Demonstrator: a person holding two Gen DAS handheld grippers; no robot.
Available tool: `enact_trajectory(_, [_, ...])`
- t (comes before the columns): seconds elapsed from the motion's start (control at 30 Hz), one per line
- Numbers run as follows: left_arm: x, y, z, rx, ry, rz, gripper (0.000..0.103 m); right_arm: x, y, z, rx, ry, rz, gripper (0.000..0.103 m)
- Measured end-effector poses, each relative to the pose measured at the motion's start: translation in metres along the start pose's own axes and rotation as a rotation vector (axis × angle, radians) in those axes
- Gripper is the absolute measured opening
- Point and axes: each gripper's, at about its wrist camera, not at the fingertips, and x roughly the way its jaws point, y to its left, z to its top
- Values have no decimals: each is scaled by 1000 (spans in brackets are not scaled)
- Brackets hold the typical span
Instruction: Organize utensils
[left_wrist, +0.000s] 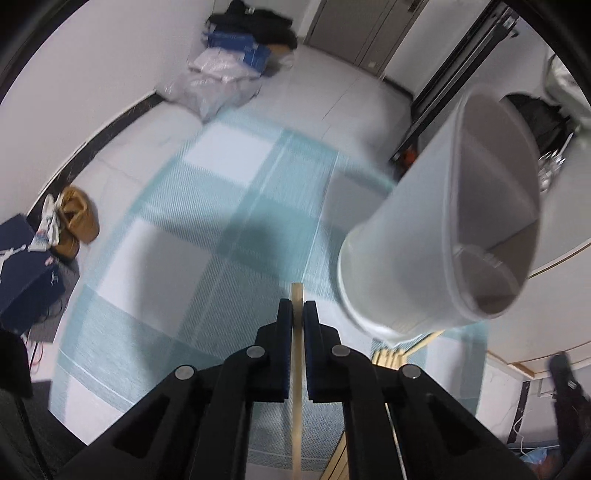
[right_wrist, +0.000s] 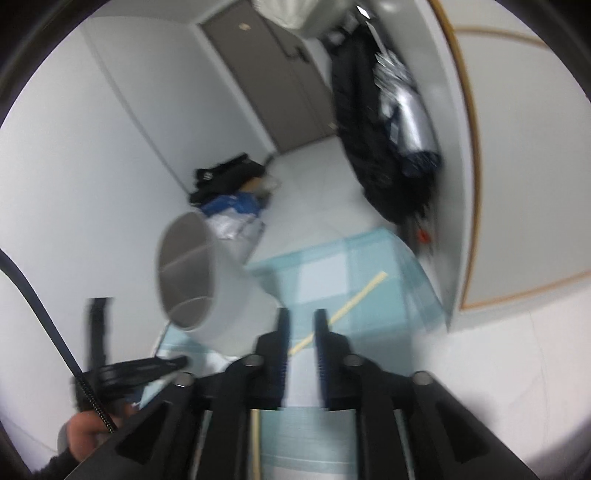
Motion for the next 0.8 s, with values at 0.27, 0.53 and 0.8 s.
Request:
enact_trajectory(0.27, [-31,11,20,-11,-116,-126,2,60,-50,37,164,188,-80,28])
enact_trajectory(0.53, [-39,22,33,-20,-172,-181,2,131,-72,55,269,345,-154,28])
enact_trajectory(0.8, [-36,26,37,-28,-146,-208,2,155,-74,56,256,337,-333,39])
